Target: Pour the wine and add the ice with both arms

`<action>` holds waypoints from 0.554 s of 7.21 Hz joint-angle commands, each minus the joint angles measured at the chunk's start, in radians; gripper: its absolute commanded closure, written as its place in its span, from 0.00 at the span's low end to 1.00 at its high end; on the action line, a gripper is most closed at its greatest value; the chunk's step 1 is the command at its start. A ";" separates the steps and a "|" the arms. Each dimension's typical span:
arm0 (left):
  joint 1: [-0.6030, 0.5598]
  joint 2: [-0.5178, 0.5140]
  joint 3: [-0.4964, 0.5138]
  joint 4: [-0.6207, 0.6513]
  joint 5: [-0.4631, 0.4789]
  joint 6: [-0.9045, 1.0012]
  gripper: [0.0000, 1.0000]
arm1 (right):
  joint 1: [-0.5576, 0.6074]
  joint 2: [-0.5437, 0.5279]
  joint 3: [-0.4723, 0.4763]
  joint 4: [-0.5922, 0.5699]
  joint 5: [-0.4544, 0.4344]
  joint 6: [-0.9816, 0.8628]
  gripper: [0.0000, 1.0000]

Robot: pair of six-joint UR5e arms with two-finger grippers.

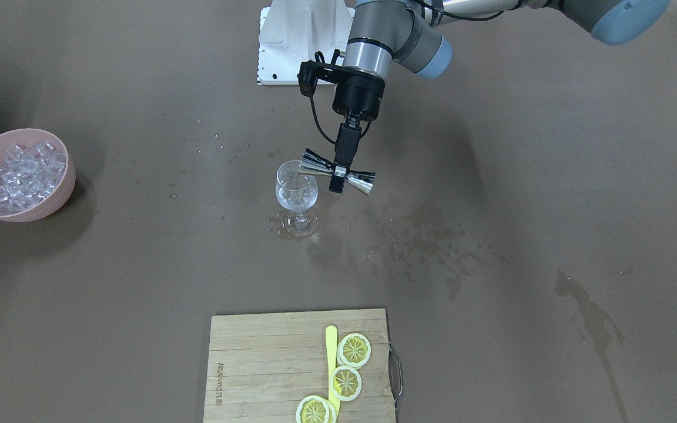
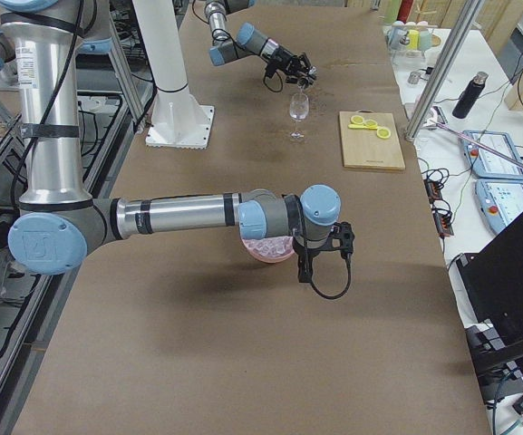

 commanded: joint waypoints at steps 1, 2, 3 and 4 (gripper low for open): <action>0.007 -0.020 -0.005 0.078 0.020 0.005 1.00 | 0.000 0.000 0.001 0.000 0.001 0.000 0.00; 0.007 -0.020 -0.002 0.079 0.020 0.035 1.00 | 0.000 0.000 0.001 0.000 0.001 0.000 0.00; 0.007 -0.026 -0.005 0.079 0.020 0.082 1.00 | 0.000 0.000 0.002 0.000 -0.001 -0.001 0.00; 0.007 -0.027 -0.003 0.078 0.020 0.087 1.00 | 0.000 0.000 0.001 0.000 -0.001 0.000 0.00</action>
